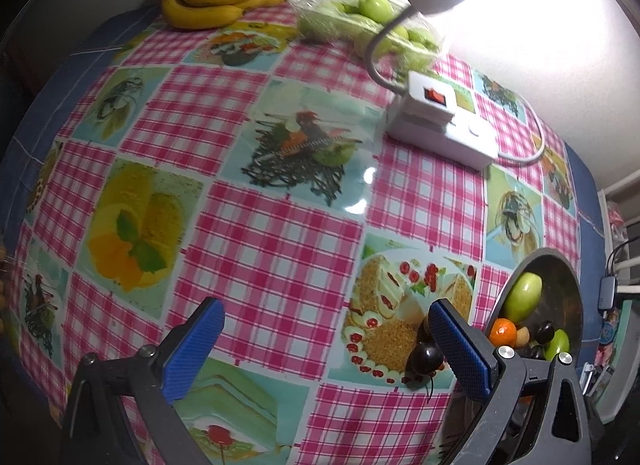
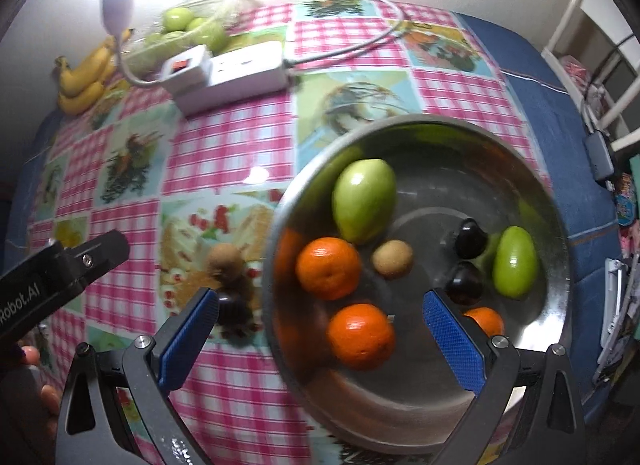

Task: Organize fruits
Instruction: 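Lower the right tool onto the last dark plum on the cloth and close it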

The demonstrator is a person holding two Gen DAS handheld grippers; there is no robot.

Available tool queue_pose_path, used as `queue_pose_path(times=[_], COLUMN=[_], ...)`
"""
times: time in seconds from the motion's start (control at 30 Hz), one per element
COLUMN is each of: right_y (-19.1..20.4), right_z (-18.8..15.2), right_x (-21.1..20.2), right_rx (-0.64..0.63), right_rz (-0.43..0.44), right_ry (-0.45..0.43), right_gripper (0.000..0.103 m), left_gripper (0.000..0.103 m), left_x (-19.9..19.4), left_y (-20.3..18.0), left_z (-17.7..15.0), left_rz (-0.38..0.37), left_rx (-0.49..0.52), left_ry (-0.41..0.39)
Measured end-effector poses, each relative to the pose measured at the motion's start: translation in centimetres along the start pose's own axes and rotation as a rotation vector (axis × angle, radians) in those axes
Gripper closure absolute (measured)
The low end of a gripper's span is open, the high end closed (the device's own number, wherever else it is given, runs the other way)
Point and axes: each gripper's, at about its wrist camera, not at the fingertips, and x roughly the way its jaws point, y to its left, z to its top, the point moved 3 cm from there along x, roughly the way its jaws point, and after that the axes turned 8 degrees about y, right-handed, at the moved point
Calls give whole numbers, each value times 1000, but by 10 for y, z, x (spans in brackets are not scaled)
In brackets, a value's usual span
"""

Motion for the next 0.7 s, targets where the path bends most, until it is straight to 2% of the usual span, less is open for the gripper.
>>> queue_pose_path(times=[0.1, 0.33, 0.47, 0.63, 0.7], right_y=[13, 35, 44, 57, 63], right_z=[-1, -5, -4, -4, -3], right_x=[-2, -4, -3, 4, 6], right_rx=[-14, -29, -54, -82, -96], right_rz=[53, 104, 115, 130, 116], right_ry=[2, -1, 7, 24, 29], right_gripper=[1, 3, 19, 30, 31], left_gripper=[0, 0, 0, 0, 0], left_x=[-4, 1, 8, 6, 6], left_y=[7, 26, 36, 42, 43], left_z=[1, 5, 5, 7, 8], left_rz=[17, 53, 39, 21, 10], left_rx=[-12, -44, -85, -95, -95], left_ry=[-14, -1, 27, 24, 27])
